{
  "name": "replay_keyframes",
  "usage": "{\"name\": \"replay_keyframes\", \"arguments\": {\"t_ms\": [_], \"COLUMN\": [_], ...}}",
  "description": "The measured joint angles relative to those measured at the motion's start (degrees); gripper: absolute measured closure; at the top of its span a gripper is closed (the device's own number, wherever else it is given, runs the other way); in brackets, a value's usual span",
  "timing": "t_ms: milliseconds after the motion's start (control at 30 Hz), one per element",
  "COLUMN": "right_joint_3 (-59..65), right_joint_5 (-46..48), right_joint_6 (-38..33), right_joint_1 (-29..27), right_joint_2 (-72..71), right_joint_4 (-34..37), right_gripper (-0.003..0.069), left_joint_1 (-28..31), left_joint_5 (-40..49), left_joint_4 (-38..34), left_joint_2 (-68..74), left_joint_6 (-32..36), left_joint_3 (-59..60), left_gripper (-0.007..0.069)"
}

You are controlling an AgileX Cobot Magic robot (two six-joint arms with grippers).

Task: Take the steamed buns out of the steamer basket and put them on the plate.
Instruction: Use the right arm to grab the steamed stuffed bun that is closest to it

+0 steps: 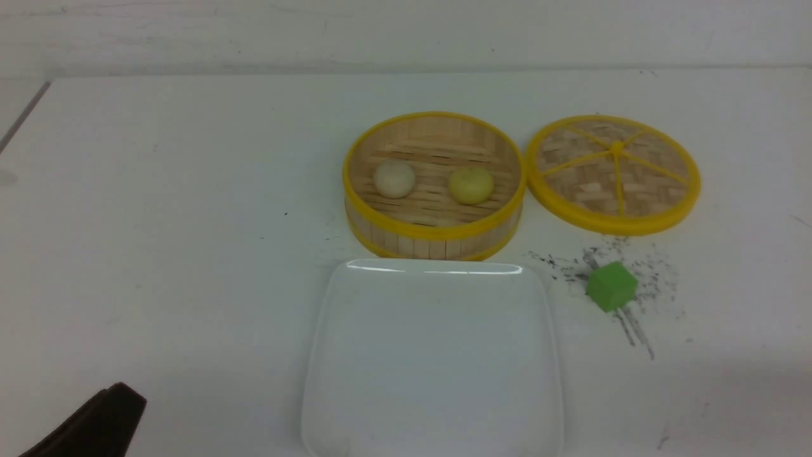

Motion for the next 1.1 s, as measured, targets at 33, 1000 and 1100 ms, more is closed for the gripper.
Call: {"name": "replay_keyframes", "arguments": {"t_ms": [33,1000,1100], "right_joint_3": [-0.3,-27.7,-32.1], "right_joint_5": [0.6,15.6,17.7], "right_joint_6": [-0.3,-35.1,-37.6], "right_joint_1": [0.0,0.0,0.0], "right_joint_2": [0.0,49.3,55.4], "right_joint_4": [0.0,14.8,17.3], "right_gripper": [0.0223,0.0223,0.0223], "left_joint_1": [0.0,0.0,0.0], "left_joint_5": [0.7,19.4,19.0], "left_joint_4": [0.0,41.7,42.2], "left_joint_2": [0.0,19.8,22.1], "left_joint_6": [1.4,-10.6,-10.6], "left_joint_3": [0.0,-33.2,-33.2], "left_gripper": [0.0370,0.0255,0.0255]}}
